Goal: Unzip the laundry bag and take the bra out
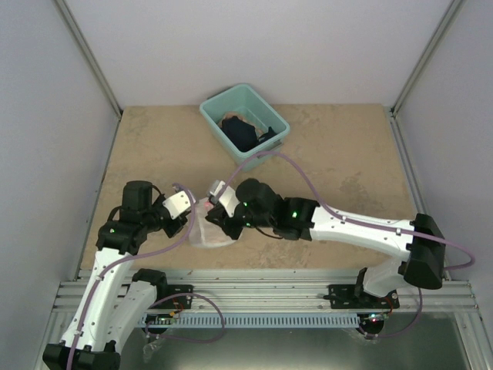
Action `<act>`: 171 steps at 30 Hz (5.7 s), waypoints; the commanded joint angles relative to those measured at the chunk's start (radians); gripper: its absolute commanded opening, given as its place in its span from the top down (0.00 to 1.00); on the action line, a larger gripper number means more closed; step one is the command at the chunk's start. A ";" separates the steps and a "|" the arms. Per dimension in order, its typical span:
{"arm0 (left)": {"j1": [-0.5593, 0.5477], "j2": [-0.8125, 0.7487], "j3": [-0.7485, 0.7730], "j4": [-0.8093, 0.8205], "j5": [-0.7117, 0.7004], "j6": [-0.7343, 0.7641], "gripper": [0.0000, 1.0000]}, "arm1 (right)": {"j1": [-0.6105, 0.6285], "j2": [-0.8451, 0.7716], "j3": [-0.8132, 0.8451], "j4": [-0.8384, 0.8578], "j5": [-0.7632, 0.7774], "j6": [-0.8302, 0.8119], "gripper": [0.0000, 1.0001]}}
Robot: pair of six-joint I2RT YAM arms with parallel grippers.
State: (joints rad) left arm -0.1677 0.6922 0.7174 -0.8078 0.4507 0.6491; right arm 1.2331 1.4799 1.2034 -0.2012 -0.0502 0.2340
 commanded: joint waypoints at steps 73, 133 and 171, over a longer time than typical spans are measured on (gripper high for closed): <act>-0.007 -0.019 -0.011 0.057 0.026 0.008 1.00 | -0.029 0.131 0.053 0.027 0.134 0.102 0.82; -0.008 -0.052 -0.072 0.007 -0.014 0.351 0.65 | -0.256 0.005 -0.110 -0.036 -0.294 -0.030 0.99; -0.074 0.041 0.079 -0.048 0.238 0.010 0.54 | -0.169 0.022 -0.007 0.054 -0.277 0.002 0.99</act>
State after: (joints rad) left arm -0.2268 0.7296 0.8200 -0.8558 0.7078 0.6430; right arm 1.0580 1.5013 1.1614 -0.1768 -0.3252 0.2539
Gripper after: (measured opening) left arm 0.512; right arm 0.006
